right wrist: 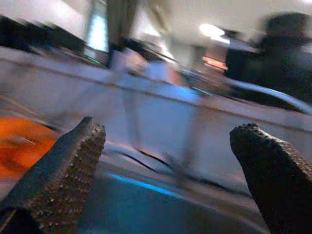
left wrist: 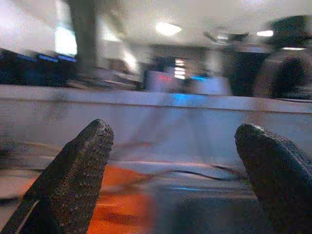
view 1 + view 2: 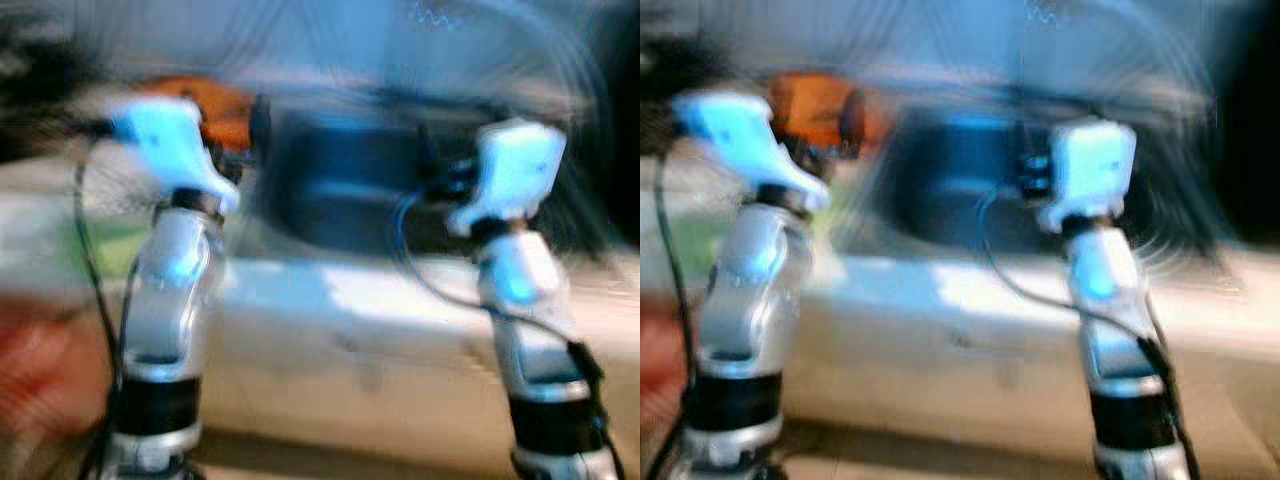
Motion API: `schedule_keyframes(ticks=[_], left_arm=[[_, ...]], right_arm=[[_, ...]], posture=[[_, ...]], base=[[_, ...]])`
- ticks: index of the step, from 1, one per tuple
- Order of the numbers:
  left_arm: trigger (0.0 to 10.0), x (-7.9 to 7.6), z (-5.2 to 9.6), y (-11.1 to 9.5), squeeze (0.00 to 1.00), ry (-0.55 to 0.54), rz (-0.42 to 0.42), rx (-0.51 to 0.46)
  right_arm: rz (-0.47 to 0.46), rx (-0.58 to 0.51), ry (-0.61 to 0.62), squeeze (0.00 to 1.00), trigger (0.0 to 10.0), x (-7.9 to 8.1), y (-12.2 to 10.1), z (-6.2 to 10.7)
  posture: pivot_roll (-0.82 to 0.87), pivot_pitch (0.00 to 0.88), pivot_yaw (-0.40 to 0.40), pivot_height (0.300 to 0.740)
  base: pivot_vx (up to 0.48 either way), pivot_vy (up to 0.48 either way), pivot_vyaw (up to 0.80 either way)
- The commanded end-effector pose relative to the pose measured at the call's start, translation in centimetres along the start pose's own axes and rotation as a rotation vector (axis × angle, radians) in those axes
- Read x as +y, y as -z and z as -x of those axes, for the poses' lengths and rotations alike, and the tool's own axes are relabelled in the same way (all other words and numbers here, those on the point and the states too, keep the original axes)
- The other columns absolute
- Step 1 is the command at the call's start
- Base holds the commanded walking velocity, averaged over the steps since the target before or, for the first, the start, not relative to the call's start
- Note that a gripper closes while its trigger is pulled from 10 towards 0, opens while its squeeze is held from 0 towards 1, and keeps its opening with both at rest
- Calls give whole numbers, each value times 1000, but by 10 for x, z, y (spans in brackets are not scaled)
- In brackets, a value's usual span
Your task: Kitchen organization
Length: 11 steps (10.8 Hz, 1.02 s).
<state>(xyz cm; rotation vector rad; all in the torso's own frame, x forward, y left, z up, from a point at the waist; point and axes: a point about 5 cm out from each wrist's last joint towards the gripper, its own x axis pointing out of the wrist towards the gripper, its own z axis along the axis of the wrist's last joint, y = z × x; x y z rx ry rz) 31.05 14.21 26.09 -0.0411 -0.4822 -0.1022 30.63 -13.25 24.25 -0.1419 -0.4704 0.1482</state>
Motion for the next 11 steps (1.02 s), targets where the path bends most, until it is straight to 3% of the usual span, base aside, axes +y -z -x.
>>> schedule_keyframes(ticks=[1, 8, 11], left_arm=[[10000, 8, 2, -1, 0, -27, -17, 0], [10000, 5, 7, 13, 0, -44, 23, 60], [10000, 11, 13, 25, 0, -74, 27, 105]], right_arm=[[-8, -7, -29, 0, 10000, 10, -1, 0], [-8, 6, -33, 0, 10000, 11, 1, 3], [-12, 12, -31, 0, 10000, 11, 2, 3]], posture=[[29, 19, 6, 740], [27, 30, 4, 740], [25, 33, 3, 740]], base=[[266, 0, 0], [41, 0, 0], [0, 0, 0]])
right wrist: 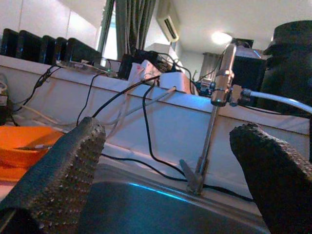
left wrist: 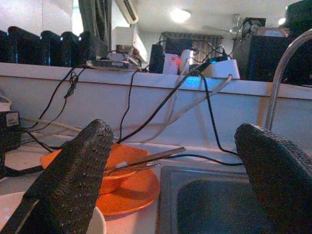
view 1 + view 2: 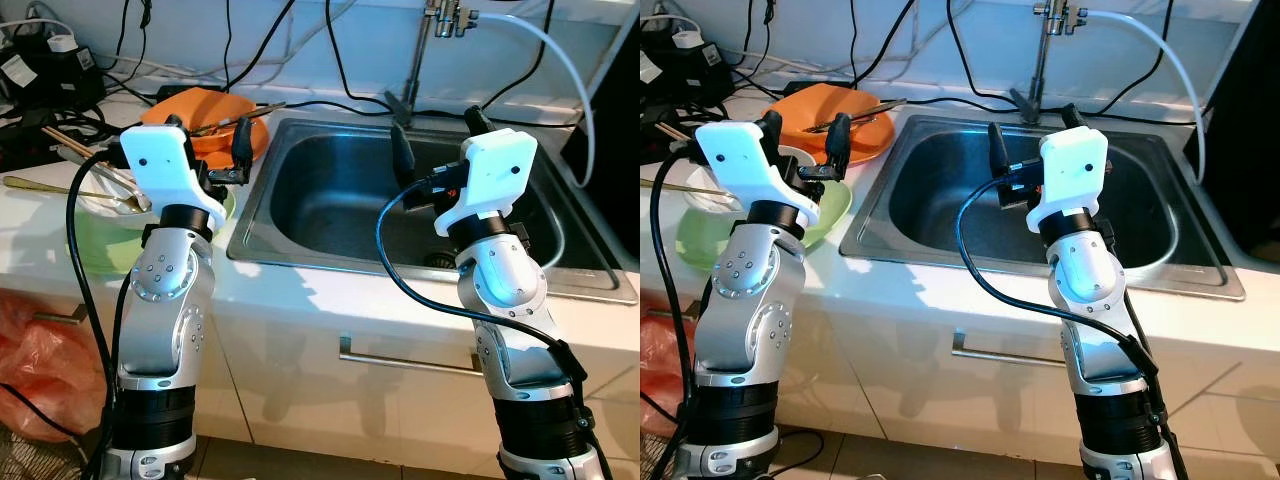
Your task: Kitchen organization
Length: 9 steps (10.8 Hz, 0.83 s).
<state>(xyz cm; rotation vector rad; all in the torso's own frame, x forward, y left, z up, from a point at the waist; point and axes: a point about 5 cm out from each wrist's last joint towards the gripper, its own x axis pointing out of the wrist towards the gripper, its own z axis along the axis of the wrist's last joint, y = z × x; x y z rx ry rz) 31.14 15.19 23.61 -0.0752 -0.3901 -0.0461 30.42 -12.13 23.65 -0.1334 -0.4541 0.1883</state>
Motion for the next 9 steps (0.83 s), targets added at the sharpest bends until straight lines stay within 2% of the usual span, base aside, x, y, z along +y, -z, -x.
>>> schedule_keyframes(ticks=[1, 6, 9], left_arm=[[10000, 1, 1, 5, 0, -10, 3, 23], [10000, -1, -1, 4, 0, 7, 16, 24], [10000, -2, -1, 5, 0, 12, 13, 33]], right_arm=[[7, 2, 6, 0, 10000, -1, -1, 0], [0, 5, 17, 0, 10000, -2, -1, -1], [2, 4, 20, 0, 10000, -2, -1, -2]], posture=[[26, 34, 1, 740], [23, 31, 4, 740], [23, 31, 5, 740]], base=[[0, 0, 0], [0, 0, 0], [0, 369, 0]])
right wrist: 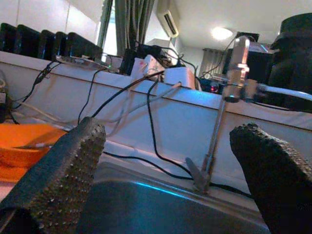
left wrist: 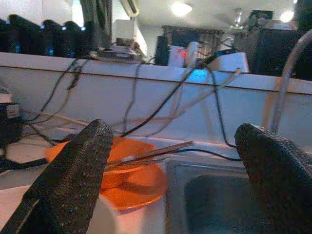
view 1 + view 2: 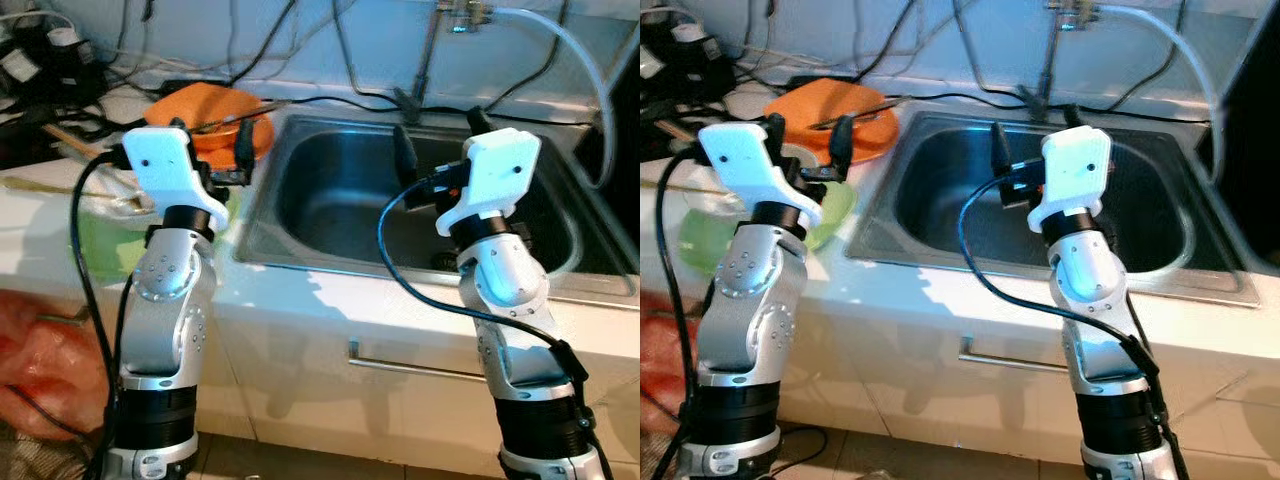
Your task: Kitchen organization
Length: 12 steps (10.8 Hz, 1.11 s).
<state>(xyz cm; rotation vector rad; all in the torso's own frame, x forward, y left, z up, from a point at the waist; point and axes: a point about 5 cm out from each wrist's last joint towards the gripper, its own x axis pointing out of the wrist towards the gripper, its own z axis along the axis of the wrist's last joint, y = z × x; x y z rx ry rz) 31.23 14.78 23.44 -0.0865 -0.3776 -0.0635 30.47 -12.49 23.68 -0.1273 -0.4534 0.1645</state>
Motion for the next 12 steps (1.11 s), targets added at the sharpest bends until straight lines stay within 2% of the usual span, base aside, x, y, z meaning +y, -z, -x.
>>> schedule_keyframes(ticks=[1, 4, 12], left_arm=[[10000, 2, -1, 3, 0, -2, -3, 21], [10000, 1, -1, 3, 0, 1, -8, 25], [10000, -1, -1, 5, 0, 31, -44, 28]], right_arm=[[2, 1, -3, 0, 10000, 2, -1, -2], [2, 2, -1, 0, 10000, 2, -1, -1], [6, 4, -2, 0, 10000, 3, 0, -1]], posture=[[23, 31, 5, 740], [22, 33, 9, 740], [26, 28, 7, 740]], base=[[0, 405, 0], [0, 419, 0], [0, 0, 0]])
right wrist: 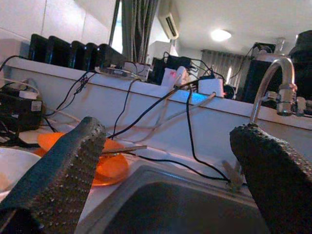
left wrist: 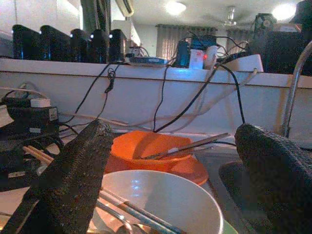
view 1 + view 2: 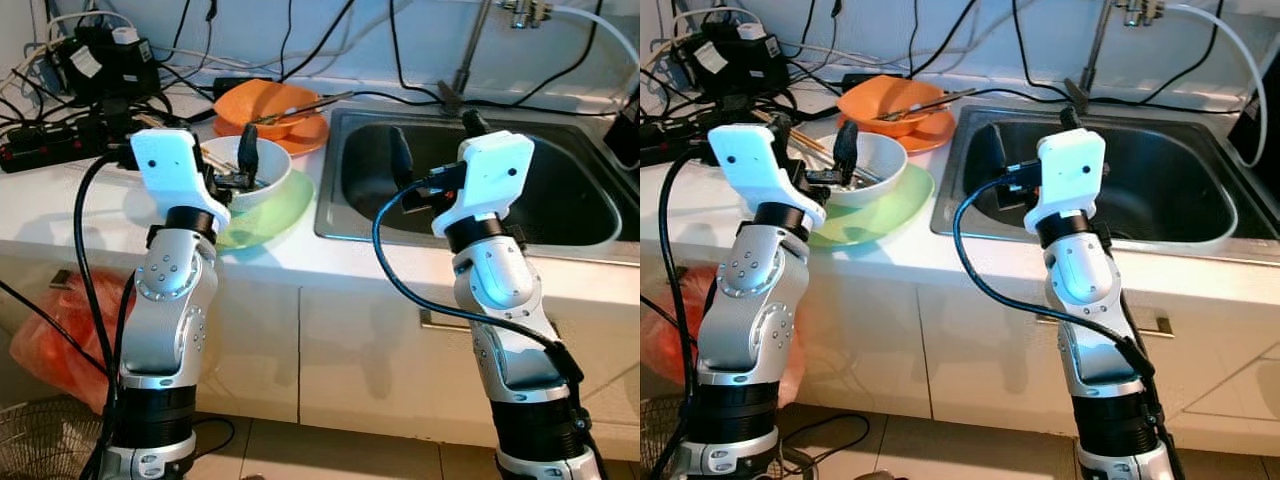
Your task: Kitchen organization
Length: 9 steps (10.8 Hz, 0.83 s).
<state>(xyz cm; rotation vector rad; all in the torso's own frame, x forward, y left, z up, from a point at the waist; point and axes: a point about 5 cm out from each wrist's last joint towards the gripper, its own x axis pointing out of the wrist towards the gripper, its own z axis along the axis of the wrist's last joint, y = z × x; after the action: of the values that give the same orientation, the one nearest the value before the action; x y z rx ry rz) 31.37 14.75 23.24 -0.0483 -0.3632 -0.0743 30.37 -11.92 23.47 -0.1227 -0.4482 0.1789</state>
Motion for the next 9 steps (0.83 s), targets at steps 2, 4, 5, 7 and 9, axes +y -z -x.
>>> schedule_keyframes(ticks=[2, 4, 5, 7, 9], left_arm=[[10000, 0, -2, 4, 0, 7, -27, 23], [10000, 2, -7, 6, 0, -16, -22, 56], [10000, 3, -9, 8, 0, -16, -24, 64], [10000, 3, -11, 12, 0, -6, -23, 94], [10000, 3, -10, 14, 0, -13, -11, 111]], right_arm=[[14, 5, 0, 0, 10000, -2, 0, -2], [-28, 24, -4, 0, 10000, 0, 1, -2], [-39, 28, -6, 0, 10000, 1, 1, -3], [-57, 53, 6, 0, 10000, 1, 3, -3], [-57, 89, 69, 0, 10000, -2, 8, -2]], posture=[[24, 24, 9, 740], [26, 28, 10, 740], [26, 31, 11, 740], [27, 44, 20, 740], [43, 64, 30, 740]], base=[[0, 0, 0], [0, 0, 0], [0, 0, 0], [0, 0, 0], [0, 0, 0]])
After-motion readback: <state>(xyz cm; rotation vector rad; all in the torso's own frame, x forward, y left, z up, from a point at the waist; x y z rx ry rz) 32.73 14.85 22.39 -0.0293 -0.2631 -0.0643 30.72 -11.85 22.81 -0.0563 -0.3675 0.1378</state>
